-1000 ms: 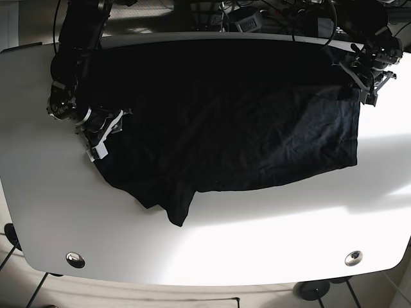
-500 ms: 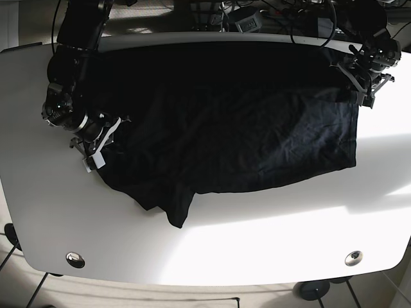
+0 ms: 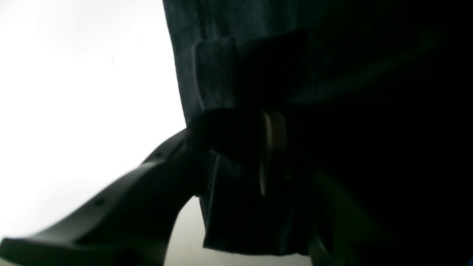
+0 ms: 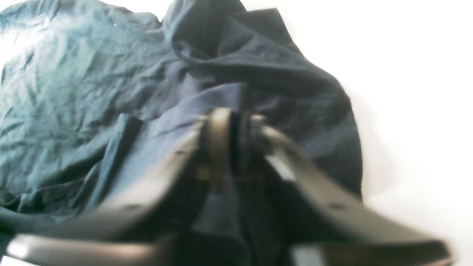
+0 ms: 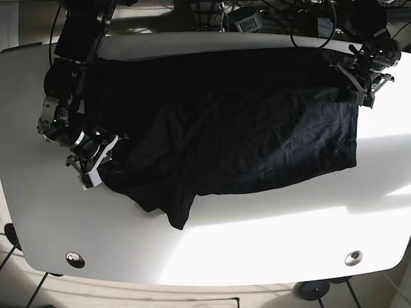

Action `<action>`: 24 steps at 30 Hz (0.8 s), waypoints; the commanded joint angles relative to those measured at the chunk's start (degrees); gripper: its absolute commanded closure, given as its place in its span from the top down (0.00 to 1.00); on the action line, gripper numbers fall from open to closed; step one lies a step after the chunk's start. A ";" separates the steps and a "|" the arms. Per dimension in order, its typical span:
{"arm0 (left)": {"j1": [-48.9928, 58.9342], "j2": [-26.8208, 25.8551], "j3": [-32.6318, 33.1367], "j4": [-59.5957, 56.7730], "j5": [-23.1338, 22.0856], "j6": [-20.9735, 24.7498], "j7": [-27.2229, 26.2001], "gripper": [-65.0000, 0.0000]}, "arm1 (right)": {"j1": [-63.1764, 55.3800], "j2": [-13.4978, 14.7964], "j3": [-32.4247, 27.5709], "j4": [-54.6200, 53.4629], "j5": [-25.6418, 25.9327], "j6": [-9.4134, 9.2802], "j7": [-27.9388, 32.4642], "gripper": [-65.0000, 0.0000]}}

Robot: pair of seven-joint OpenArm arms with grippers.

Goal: Fold the T-shirt properly

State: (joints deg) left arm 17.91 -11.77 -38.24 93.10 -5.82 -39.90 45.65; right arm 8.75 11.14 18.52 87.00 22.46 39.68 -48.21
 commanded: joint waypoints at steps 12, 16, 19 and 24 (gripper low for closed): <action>0.68 -0.93 -2.51 2.86 0.07 -0.10 1.34 0.30 | -31.57 -2.65 18.36 26.01 1.50 0.32 -2.39 0.84; 0.68 -0.49 -4.71 8.92 -2.13 -0.10 1.34 0.30 | -36.58 -3.53 21.43 25.39 1.41 0.32 -2.39 0.81; 0.95 -0.49 -7.17 12.00 -7.23 -0.10 1.34 0.30 | -37.11 -5.20 21.70 22.41 1.06 0.32 -2.39 0.81; 1.47 0.47 -13.06 14.20 -12.33 -0.10 1.43 0.31 | -37.02 -5.29 21.34 17.39 1.41 0.32 -2.30 0.80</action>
State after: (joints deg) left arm 19.59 -10.63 -51.22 105.93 -16.99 -39.92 48.18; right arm -28.16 5.10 39.59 103.61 22.92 39.90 -51.42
